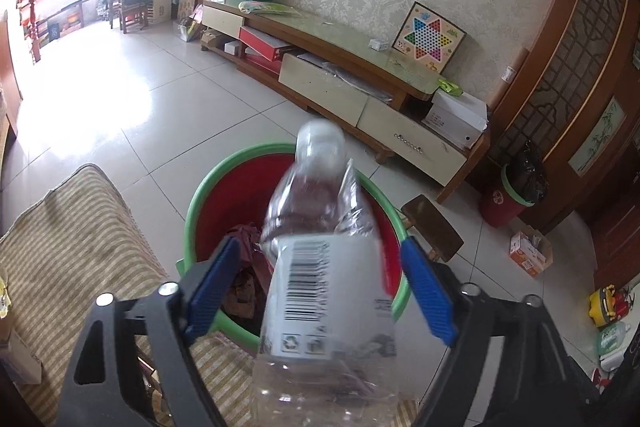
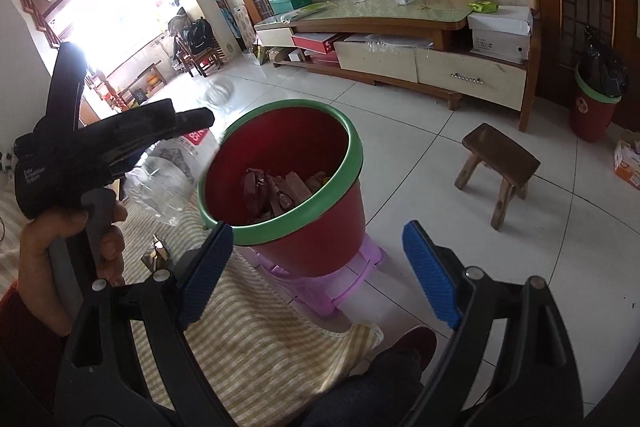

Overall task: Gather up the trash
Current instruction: 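Open the left tool over the red bucket to drop the clear bottle, then grasp the foil ball with the left tool while the right tool grasps the brown wrapper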

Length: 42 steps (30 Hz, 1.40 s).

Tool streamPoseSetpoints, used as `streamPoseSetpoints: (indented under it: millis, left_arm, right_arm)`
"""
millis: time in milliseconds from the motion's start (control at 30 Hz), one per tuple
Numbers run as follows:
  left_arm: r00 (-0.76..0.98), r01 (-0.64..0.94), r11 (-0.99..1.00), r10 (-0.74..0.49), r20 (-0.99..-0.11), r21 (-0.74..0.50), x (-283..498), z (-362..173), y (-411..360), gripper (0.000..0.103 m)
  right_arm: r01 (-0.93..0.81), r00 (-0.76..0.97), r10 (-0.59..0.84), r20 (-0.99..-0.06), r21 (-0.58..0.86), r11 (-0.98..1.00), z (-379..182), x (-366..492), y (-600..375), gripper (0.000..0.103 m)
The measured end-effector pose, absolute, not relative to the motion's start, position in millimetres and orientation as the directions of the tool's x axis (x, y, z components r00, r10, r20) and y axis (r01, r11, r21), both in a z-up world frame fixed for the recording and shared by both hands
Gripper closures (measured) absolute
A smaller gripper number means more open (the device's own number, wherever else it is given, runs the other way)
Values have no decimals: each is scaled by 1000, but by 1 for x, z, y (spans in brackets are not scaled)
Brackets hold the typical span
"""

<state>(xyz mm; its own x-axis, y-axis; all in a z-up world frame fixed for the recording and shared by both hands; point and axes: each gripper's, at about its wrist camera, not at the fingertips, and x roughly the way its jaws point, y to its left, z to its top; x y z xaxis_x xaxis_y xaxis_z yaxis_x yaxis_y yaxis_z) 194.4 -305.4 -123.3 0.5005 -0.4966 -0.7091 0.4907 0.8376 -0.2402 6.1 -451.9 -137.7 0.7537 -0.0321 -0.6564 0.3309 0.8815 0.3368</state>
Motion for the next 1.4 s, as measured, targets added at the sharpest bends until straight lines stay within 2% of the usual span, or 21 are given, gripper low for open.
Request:
streamPoseSetpoints:
  millis: [200, 500, 800, 1033, 1233, 1400]
  left_arm:
    - [537, 456, 848, -505, -675, -271, 178, -112, -280, 18]
    - [581, 342, 890, -453, -676, -302, 148, -104, -212, 18]
    - [682, 317, 908, -418, -599, -273, 99, -59, -158, 18]
    - [713, 303, 902, -429, -554, -308, 75, -39, -120, 18]
    - [739, 268, 913, -399, -543, -307, 57, -39, -87, 17]
    - [756, 175, 946, -307, -579, -274, 45, -60, -43, 15]
  right_arm:
    - [323, 752, -40, -658, 315, 892, -134, 2, -449, 18]
    - [267, 763, -24, -646, 282, 921, -115, -3, -425, 18]
    - [182, 791, 13, -612, 256, 949, -89, -7, -383, 16]
    - [130, 808, 29, -589, 227, 965, -70, -12, -355, 15]
    - [95, 804, 40, -593, 194, 976, -64, -16, -330, 13]
    - [46, 789, 74, -610, 178, 983, -66, -12, -306, 13]
